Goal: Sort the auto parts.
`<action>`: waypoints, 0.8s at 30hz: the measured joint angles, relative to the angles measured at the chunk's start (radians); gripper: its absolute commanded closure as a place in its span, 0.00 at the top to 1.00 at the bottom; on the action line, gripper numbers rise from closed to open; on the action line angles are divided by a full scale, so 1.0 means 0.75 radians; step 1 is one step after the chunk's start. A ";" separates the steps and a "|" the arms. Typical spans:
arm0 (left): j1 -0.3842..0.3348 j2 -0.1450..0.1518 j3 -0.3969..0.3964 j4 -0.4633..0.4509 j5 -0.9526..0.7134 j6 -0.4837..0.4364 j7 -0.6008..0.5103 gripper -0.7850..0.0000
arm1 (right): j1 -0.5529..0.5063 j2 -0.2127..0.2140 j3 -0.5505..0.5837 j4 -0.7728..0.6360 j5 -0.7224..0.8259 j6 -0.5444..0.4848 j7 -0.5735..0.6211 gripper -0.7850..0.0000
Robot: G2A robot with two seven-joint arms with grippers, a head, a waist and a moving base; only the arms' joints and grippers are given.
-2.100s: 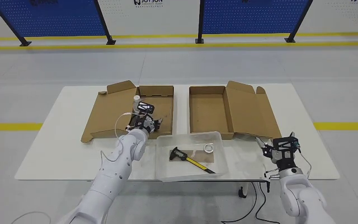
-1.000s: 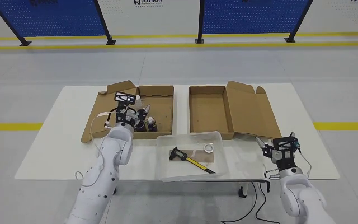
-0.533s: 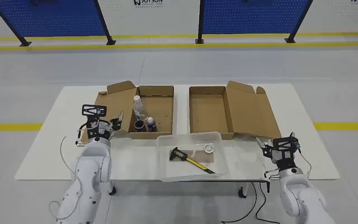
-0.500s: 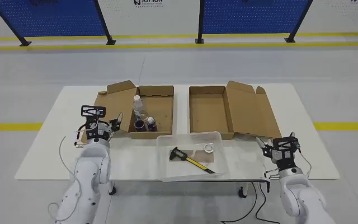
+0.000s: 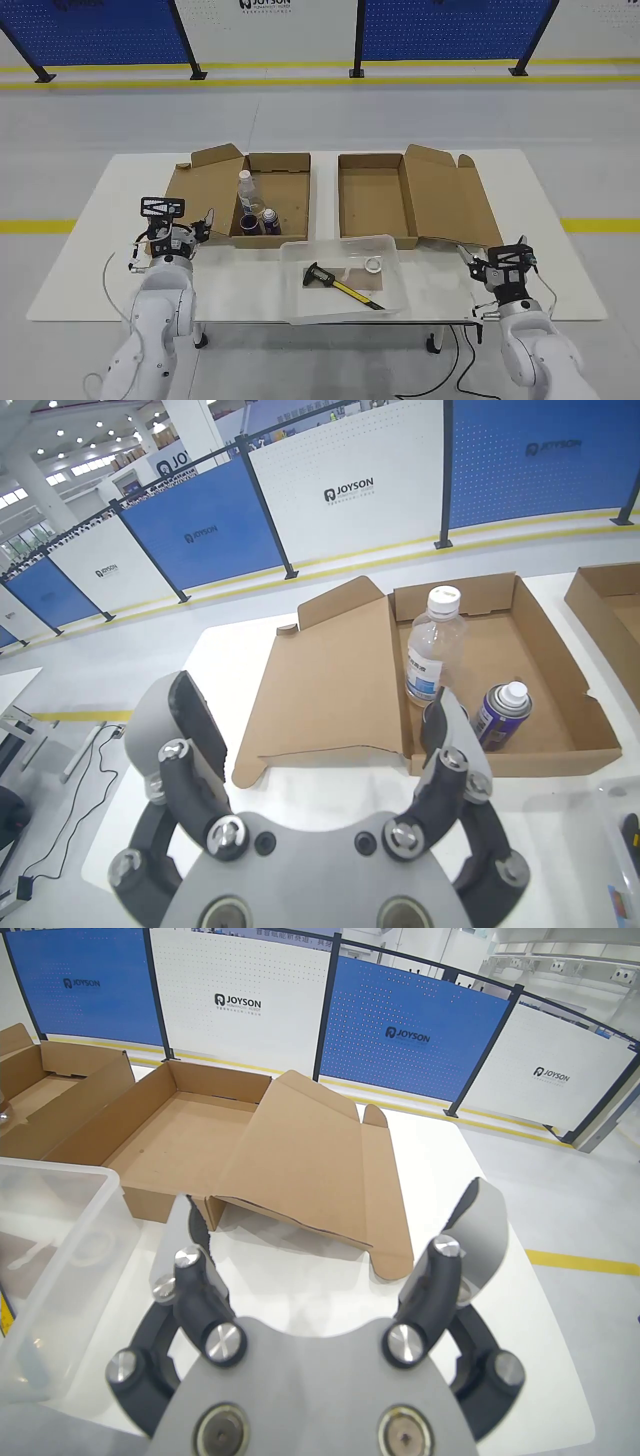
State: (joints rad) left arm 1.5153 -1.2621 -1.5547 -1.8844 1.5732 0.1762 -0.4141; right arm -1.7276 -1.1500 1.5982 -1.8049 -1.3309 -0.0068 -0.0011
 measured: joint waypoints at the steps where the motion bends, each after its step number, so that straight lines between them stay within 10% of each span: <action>1: 0.000 0.000 0.000 0.000 0.000 0.000 0.000 1.00 | 0.004 0.000 -0.002 -0.008 0.001 -0.014 -0.001 1.00; 11: 0.000 0.000 0.000 0.000 0.000 0.000 0.000 1.00 | 0.103 0.011 -0.066 -0.175 0.010 -0.360 0.118 1.00; 24: 0.000 0.000 0.000 0.000 0.000 0.000 0.000 1.00 | 0.424 0.013 -0.399 -0.199 0.528 -0.820 0.881 1.00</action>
State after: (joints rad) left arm 1.5153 -1.2621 -1.5547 -1.8844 1.5732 0.1762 -0.4141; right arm -1.4093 -1.1405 1.2993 -1.9538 -0.9351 -0.6221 0.6593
